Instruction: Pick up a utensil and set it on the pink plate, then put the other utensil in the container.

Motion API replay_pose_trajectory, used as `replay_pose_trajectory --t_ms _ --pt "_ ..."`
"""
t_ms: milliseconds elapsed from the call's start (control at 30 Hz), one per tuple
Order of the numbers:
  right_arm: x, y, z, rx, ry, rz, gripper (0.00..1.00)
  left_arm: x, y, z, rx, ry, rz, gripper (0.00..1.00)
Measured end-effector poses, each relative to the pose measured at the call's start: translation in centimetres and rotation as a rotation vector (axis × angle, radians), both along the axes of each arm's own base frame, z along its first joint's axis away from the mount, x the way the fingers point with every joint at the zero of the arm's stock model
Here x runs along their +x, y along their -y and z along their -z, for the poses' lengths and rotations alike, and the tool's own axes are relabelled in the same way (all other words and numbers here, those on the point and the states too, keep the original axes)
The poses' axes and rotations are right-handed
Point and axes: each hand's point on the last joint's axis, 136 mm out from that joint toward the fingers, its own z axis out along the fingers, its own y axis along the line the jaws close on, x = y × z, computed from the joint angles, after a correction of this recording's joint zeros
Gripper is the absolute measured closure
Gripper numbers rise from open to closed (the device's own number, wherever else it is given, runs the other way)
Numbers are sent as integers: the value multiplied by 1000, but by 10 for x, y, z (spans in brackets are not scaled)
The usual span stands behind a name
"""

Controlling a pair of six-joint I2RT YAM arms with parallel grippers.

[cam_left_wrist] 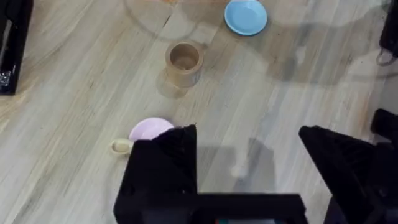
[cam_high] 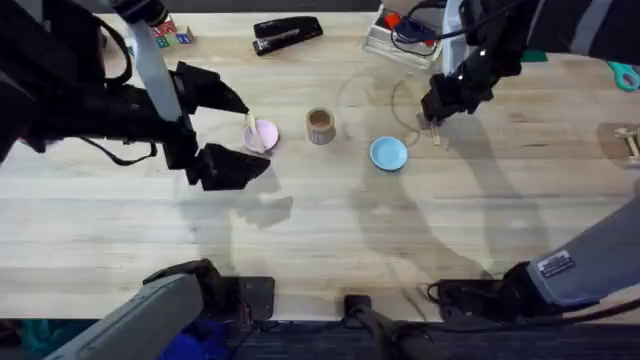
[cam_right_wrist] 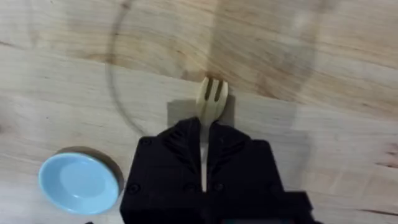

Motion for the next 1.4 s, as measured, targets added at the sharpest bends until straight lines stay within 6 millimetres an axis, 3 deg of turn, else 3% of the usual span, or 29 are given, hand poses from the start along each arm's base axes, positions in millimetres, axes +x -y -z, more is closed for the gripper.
replay_pose_trajectory --t_ms 667,767,967,1400 --pt "-4 -6 -9 30 -15 -9 973 0 0 0 0 -1 0 5" --pt "3 -13 -31 66 41 -42 973 0 0 0 0 -1 0 5" --pt "14 -33 -99 161 220 -155 972 0 0 0 0 -1 0 5" --pt "-11 -59 -194 209 508 -522 972 0 0 0 0 0 0 5"
